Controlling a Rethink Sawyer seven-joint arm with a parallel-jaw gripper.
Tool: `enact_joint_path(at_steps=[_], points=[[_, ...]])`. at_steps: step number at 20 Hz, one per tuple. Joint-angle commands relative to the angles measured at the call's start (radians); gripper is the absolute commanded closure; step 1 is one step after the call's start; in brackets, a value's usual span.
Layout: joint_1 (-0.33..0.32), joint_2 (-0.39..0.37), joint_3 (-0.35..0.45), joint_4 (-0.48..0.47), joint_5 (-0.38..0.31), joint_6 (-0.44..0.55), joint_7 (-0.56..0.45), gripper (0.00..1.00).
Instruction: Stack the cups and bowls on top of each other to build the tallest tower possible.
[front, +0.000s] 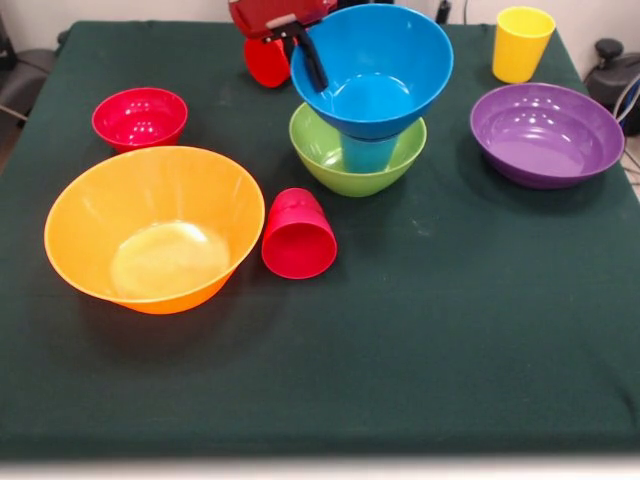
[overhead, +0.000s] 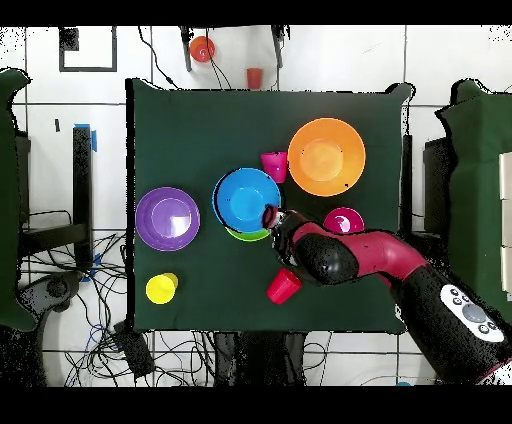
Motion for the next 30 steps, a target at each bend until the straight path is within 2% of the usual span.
enact_joint_path(at_steps=[1, 5, 11, 14, 17, 21, 30], points=[[0.06, 0.025, -0.038, -0.036, -0.098, 0.006, -0.084, 1.0], [0.075, 0.014, -0.042, -0.028, -0.097, 0.016, -0.073, 1.0], [0.076, -0.006, -0.015, -0.019, -0.054, 0.093, -0.098, 1.0], [0.065, -0.117, 0.041, 0.055, 0.022, 0.152, -0.087, 1.0], [0.053, -0.176, 0.064, 0.075, 0.056, 0.199, -0.105, 1.0], [0.046, -0.168, 0.069, 0.035, 0.075, 0.272, -0.155, 1.0], [0.029, -0.175, 0.084, 0.014, 0.063, 0.307, -0.169, 1.0]])
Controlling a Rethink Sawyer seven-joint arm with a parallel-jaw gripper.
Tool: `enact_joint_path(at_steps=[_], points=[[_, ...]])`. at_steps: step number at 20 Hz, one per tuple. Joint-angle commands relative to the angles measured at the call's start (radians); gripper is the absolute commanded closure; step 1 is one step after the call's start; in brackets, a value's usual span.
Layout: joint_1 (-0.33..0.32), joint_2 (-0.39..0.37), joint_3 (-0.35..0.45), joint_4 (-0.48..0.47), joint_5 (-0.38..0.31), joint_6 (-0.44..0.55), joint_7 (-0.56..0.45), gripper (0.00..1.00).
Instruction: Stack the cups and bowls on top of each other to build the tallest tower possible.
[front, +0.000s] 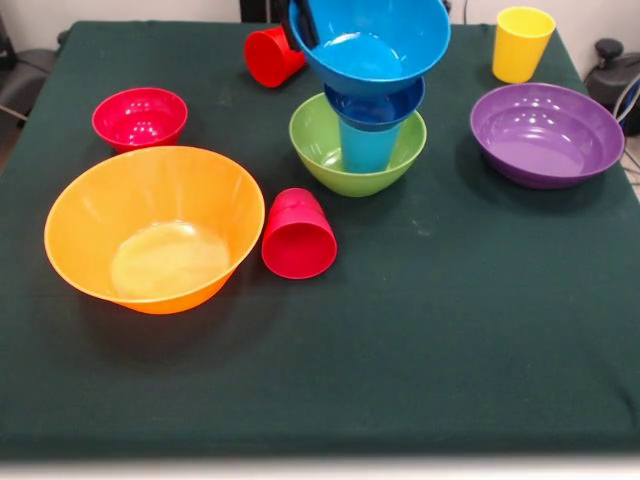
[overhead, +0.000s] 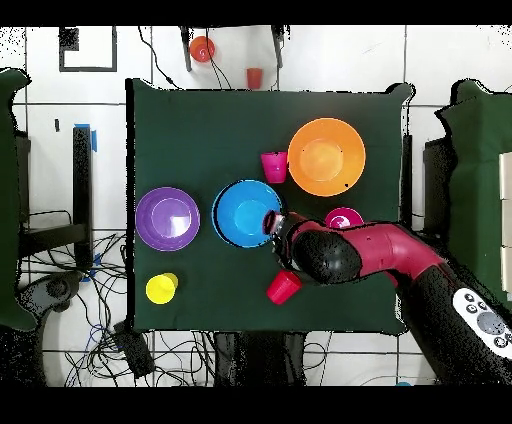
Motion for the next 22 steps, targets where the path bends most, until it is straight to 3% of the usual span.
enact_joint_path(at_steps=[1, 22], points=[[0.006, -0.004, 0.041, -0.011, 0.004, 0.1, -0.166, 1.0], [0.023, 0.047, 0.008, -0.032, -0.066, 0.013, -0.121, 1.0]])
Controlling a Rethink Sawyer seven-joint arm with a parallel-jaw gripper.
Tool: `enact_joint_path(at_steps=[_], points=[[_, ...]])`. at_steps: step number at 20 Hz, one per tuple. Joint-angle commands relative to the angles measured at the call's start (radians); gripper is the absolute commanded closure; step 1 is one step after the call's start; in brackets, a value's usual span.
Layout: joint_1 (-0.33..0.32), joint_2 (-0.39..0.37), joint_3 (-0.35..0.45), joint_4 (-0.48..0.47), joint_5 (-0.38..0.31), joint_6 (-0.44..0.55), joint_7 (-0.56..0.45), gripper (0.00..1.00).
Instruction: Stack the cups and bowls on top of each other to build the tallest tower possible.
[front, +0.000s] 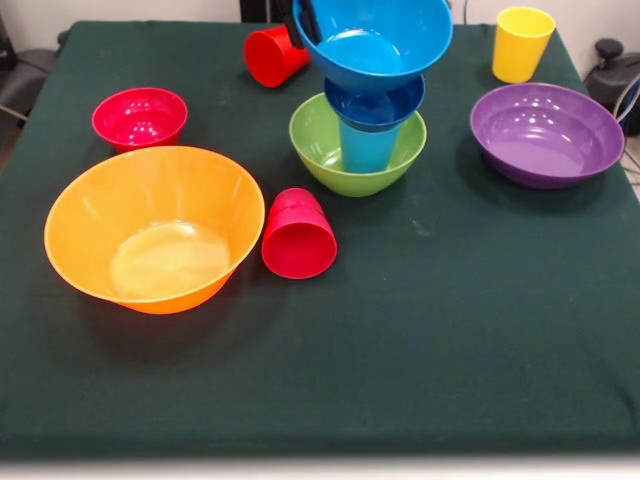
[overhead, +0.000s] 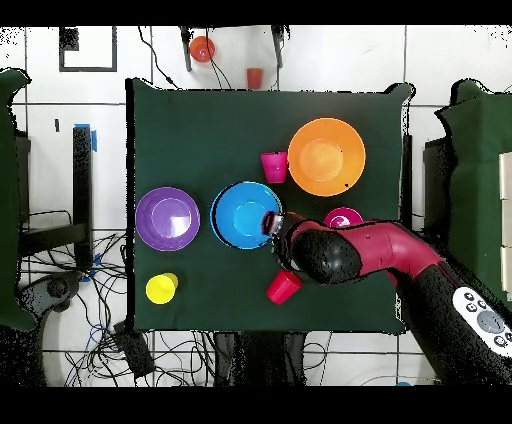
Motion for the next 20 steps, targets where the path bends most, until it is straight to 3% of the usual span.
enact_joint_path(at_steps=[1, 2, 3, 15, 20], points=[[0.029, 0.04, -0.009, -0.032, -0.063, 0.0, -0.122, 1.0], [0.03, 0.036, -0.011, -0.033, -0.067, 0.008, -0.128, 1.0], [0.03, 0.035, -0.011, -0.033, -0.069, 0.011, -0.131, 0.0], [0.01, 0.047, -0.004, -0.021, -0.078, -0.026, -0.124, 0.0], [0.006, 0.017, 0.014, -0.014, -0.051, -0.009, -0.118, 0.0]])
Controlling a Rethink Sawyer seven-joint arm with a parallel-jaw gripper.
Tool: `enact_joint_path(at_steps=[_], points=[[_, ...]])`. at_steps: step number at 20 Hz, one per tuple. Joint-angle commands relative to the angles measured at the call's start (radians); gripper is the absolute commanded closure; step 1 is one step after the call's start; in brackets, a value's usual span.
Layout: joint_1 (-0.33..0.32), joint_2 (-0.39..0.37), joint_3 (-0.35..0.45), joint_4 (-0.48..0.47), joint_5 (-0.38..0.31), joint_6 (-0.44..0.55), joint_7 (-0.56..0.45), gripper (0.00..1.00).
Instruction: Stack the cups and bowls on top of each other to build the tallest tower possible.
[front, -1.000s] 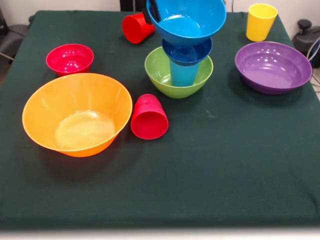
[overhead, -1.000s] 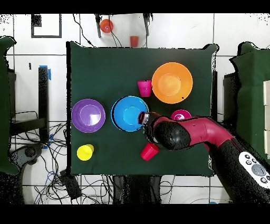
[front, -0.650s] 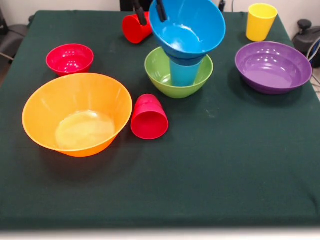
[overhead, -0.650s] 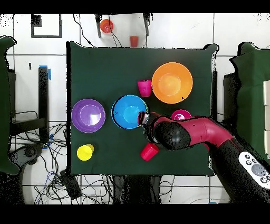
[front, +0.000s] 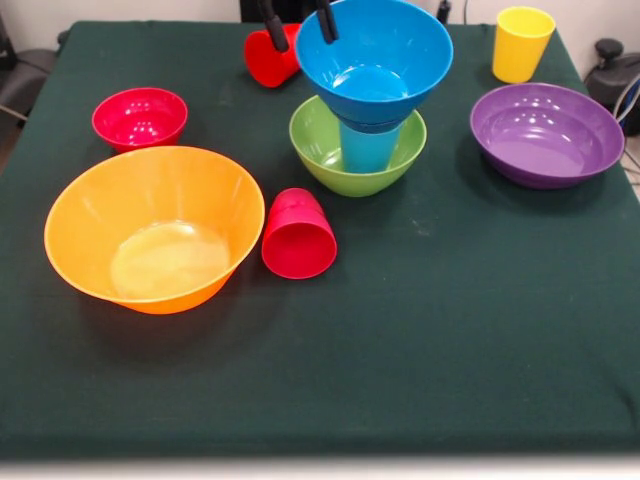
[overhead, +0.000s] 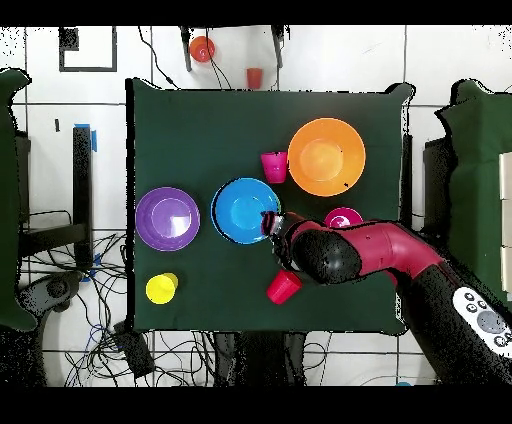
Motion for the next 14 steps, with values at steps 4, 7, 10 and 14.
enact_joint_path(at_steps=[4, 7, 10, 14], points=[[0.0, 0.005, 0.029, -0.02, -0.019, 0.021, -0.128, 0.0], [-0.041, -0.089, 0.1, 0.032, 0.066, 0.075, -0.131, 0.0], [-0.068, -0.183, 0.176, 0.041, 0.16, 0.133, -0.131, 0.0], [-0.096, -0.289, 0.261, 0.051, 0.273, 0.189, -0.116, 0.0]])
